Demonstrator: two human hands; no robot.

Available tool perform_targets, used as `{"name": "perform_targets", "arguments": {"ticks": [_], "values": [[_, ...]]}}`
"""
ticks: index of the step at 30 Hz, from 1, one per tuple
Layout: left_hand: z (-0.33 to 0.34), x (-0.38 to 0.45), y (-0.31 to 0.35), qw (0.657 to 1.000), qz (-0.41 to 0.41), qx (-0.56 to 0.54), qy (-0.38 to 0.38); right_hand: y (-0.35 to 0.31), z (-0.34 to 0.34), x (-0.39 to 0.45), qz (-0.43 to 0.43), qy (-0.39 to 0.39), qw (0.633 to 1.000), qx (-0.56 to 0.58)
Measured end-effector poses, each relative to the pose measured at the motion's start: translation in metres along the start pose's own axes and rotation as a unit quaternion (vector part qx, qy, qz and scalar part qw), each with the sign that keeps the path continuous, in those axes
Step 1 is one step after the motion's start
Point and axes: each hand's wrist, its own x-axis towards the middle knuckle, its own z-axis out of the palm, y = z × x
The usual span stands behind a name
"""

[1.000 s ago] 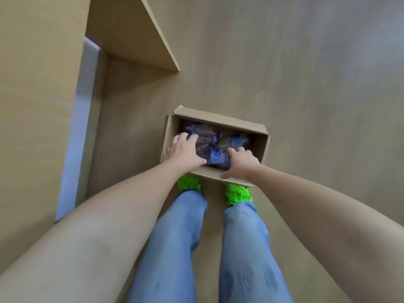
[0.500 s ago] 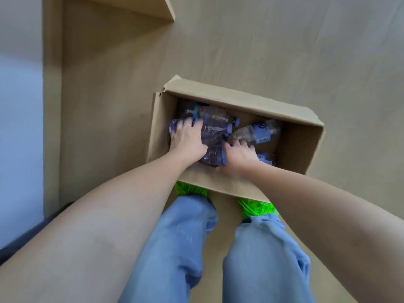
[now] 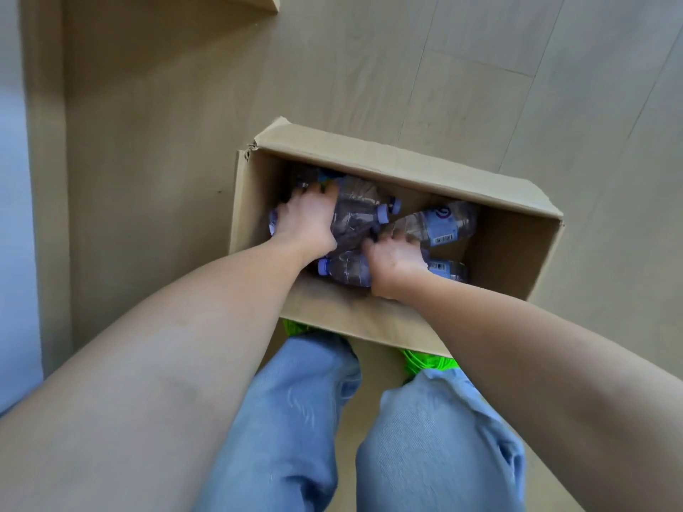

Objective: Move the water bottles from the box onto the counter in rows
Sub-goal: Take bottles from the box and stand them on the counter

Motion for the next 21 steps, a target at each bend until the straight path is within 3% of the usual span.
{"name": "perform_targets", "arguments": {"ticks": [11,15,21], "values": [[-0.096,-0.113,0.023,0.988,-0.09,-0.122,0.012,0.016,-0.059,-0.135,0.09,0.027,0.99,0.108],[-0.15,-0.161,0.04,0.981,-0.112,-0.158,0.027,0.023,-0.101,-0.196,0.147,0.055,0.965,0.211],[-0.246,-0.231,0.065,0.972,-0.101,-0.191,0.089,0.03,-0.184,-0.282,0.141,0.132,0.932,0.307]]}}
